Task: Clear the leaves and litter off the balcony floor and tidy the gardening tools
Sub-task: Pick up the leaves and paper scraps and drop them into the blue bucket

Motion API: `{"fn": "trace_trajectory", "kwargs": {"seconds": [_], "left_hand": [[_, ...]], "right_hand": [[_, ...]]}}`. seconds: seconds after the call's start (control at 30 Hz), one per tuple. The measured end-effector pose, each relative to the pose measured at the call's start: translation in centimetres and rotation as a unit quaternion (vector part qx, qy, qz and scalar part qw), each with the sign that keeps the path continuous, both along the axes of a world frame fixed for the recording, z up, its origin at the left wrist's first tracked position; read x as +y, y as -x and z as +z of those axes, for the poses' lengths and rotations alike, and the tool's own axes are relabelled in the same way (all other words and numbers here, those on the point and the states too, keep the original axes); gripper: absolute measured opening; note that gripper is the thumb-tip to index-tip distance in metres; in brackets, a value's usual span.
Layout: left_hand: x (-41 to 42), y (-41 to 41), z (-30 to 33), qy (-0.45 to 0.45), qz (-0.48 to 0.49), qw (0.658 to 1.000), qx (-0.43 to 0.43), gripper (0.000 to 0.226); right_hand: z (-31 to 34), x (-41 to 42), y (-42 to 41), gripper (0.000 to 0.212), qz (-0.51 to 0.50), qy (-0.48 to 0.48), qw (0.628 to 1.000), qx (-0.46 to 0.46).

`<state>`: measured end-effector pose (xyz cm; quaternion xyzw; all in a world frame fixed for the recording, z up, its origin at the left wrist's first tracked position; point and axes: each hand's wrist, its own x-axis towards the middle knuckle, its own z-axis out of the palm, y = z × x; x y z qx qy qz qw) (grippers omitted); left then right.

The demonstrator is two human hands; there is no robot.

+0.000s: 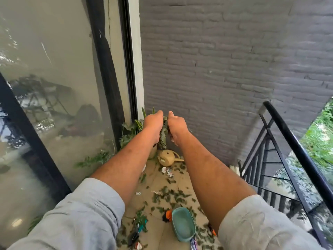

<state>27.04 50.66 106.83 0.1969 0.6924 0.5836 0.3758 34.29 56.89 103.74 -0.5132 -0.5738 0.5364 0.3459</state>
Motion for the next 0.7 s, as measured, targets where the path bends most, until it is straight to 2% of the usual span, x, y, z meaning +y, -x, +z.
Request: {"fn": "trace_trajectory", "kwargs": {"seconds": [0.23,0.37,0.7], "left_hand": [[0.0,2.6,2.1,-0.032,0.026,0.999,0.014,0.044],[-0.5,3.6,2.9,-0.056,0.044,0.997,0.013,0.026],[-1.7,7.1,1.8,-0.057,0.103,0.993,0.027,0.025]], "right_hand": [[2.9,-0.3,2.3,0.047,0.035,-0.016,0.999,0.034],[3.6,-0.7,4.2,0.047,0.056,-0.027,0.997,0.037],[3.7,-2.7,7.5,0.051,0.091,-0.033,0.995,0.037]]}}
